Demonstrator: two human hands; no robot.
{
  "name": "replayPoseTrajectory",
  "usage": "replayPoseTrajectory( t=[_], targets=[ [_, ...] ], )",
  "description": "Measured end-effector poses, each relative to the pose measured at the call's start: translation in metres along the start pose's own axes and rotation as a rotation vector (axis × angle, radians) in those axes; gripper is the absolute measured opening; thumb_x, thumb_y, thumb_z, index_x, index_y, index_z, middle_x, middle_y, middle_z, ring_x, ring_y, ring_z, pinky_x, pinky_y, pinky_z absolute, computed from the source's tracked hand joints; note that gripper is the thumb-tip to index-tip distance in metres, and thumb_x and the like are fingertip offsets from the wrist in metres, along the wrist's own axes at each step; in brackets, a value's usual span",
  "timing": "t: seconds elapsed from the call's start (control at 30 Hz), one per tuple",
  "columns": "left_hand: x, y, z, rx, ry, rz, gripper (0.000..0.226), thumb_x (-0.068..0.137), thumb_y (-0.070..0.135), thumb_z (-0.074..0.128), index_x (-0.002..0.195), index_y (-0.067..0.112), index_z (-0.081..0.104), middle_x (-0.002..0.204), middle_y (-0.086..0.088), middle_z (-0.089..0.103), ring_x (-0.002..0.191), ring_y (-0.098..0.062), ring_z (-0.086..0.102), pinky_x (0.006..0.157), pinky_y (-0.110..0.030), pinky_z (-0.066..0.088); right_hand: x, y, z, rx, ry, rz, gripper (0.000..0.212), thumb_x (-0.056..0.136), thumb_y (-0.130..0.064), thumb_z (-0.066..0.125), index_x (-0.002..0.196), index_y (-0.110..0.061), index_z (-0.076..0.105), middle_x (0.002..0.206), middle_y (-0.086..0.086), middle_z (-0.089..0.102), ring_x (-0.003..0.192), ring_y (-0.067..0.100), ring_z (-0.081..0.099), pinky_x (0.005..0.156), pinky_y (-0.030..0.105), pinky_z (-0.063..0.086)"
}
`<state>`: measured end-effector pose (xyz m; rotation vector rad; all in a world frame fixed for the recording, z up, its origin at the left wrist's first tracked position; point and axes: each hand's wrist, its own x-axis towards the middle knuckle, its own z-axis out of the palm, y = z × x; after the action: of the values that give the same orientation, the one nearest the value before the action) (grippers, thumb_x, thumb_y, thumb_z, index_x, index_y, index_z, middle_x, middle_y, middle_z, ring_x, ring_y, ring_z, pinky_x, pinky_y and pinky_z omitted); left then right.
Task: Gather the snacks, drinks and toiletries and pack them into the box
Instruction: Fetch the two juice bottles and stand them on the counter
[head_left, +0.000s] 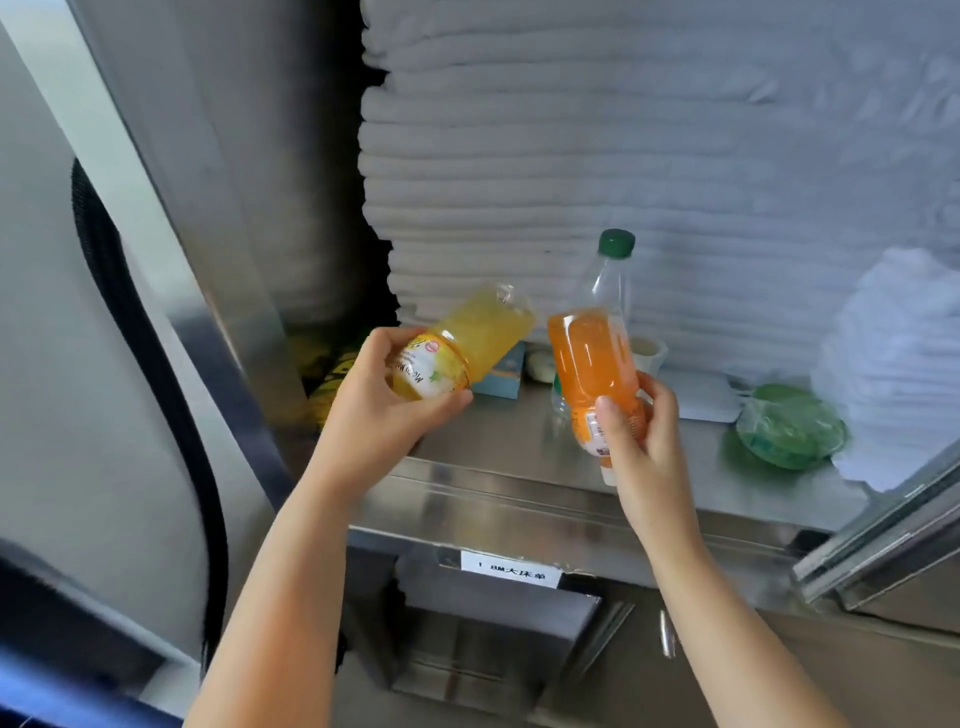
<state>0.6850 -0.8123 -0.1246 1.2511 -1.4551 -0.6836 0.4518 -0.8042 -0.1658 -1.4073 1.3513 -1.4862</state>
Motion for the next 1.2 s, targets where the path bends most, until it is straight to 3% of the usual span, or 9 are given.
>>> replayPoseTrajectory(
  t=[0.1, 0.27, 0.37, 0.43, 0.57, 0.7, 0.9, 1.07, 1.2],
  targets=[
    [0.008, 0.005, -0.01, 0.172, 0.009, 0.012, 0.065, 0.06, 0.035, 0.084, 0.117, 0.041, 0.053, 0.112, 0.013, 0.054, 0.095, 0.003, 0.056, 0.074, -0.015, 0.047, 0.004, 0.004, -0.014, -0.1, 0.033, 0.01, 0.04, 0.075, -0.067, 0.054, 0.109, -0.049, 0.045, 0.105, -0.023, 0.062, 0.089, -0.004, 0.062, 0.067, 0.02, 0.049],
    [0.014, 0.009, -0.008, 0.2, 0.008, -0.046, 0.065, 0.06, 0.032, 0.085, 0.119, 0.038, 0.056, 0.104, 0.018, 0.061, 0.09, 0.001, 0.06, 0.071, -0.018, 0.051, 0.016, 0.005, -0.038, -0.262, 0.037, -0.06, 0.045, 0.074, -0.06, 0.064, 0.114, -0.041, 0.055, 0.103, -0.024, 0.064, 0.093, -0.002, 0.062, 0.078, 0.028, 0.052],
    [0.017, 0.01, 0.0, 0.189, 0.045, -0.075, 0.066, 0.057, 0.032, 0.087, 0.113, 0.036, 0.054, 0.1, 0.019, 0.059, 0.087, 0.004, 0.059, 0.062, -0.011, 0.046, 0.02, 0.005, -0.051, -0.371, 0.049, -0.108, 0.044, 0.07, -0.05, 0.075, 0.108, -0.039, 0.055, 0.097, -0.03, 0.062, 0.087, -0.008, 0.059, 0.07, 0.018, 0.047],
    [0.019, 0.012, 0.007, 0.189, 0.045, -0.083, 0.063, 0.056, 0.033, 0.088, 0.108, 0.037, 0.053, 0.096, 0.02, 0.058, 0.083, 0.006, 0.058, 0.057, -0.006, 0.042, 0.023, 0.002, -0.057, -0.459, 0.056, -0.135, 0.049, 0.063, -0.054, 0.077, 0.102, -0.039, 0.053, 0.092, -0.029, 0.062, 0.081, -0.008, 0.059, 0.062, 0.012, 0.044],
    [0.025, 0.016, 0.016, 0.202, 0.002, -0.051, 0.058, 0.059, 0.029, 0.087, 0.108, 0.036, 0.057, 0.098, 0.018, 0.06, 0.083, 0.004, 0.059, 0.061, -0.008, 0.045, 0.032, -0.003, -0.066, -0.643, 0.023, -0.251, 0.055, 0.057, -0.057, 0.077, 0.103, -0.032, 0.06, 0.09, -0.017, 0.06, 0.075, 0.003, 0.058, 0.058, 0.019, 0.045],
    [0.032, 0.018, 0.022, 0.253, -0.028, -0.02, 0.058, 0.06, 0.026, 0.086, 0.111, 0.036, 0.059, 0.107, 0.015, 0.057, 0.088, -0.001, 0.059, 0.062, -0.006, 0.044, 0.04, -0.007, -0.069, -0.745, -0.015, -0.329, 0.059, 0.056, -0.05, 0.083, 0.106, -0.024, 0.065, 0.101, -0.011, 0.055, 0.08, 0.005, 0.051, 0.063, 0.023, 0.041],
    [0.038, 0.006, 0.028, 0.261, -0.114, -0.07, 0.063, 0.064, 0.025, 0.084, 0.12, 0.029, 0.057, 0.107, 0.013, 0.065, 0.091, -0.004, 0.063, 0.077, -0.027, 0.053, 0.044, -0.007, -0.065, -0.707, -0.006, -0.324, 0.061, 0.052, -0.044, 0.088, 0.099, -0.026, 0.055, 0.094, -0.009, 0.056, 0.074, 0.012, 0.052, 0.052, 0.02, 0.039],
    [0.039, -0.003, 0.036, 0.261, -0.166, -0.047, 0.067, 0.065, 0.018, 0.083, 0.124, 0.03, 0.053, 0.114, 0.015, 0.063, 0.097, -0.001, 0.061, 0.081, -0.024, 0.052, 0.048, -0.004, -0.06, -0.672, 0.002, -0.304, 0.076, 0.053, -0.043, 0.088, 0.118, -0.031, 0.049, 0.096, -0.014, 0.053, 0.082, 0.011, 0.053, 0.061, 0.02, 0.043],
    [0.036, -0.016, 0.044, 0.295, -0.154, -0.08, 0.071, 0.068, 0.023, 0.082, 0.129, 0.022, 0.048, 0.124, 0.007, 0.059, 0.107, -0.012, 0.059, 0.089, -0.038, 0.052, 0.047, 0.0, -0.052, -0.605, 0.0, -0.28, 0.081, 0.055, -0.042, 0.087, 0.124, -0.029, 0.046, 0.104, -0.007, 0.059, 0.089, 0.016, 0.058, 0.071, 0.032, 0.051]
  ],
)
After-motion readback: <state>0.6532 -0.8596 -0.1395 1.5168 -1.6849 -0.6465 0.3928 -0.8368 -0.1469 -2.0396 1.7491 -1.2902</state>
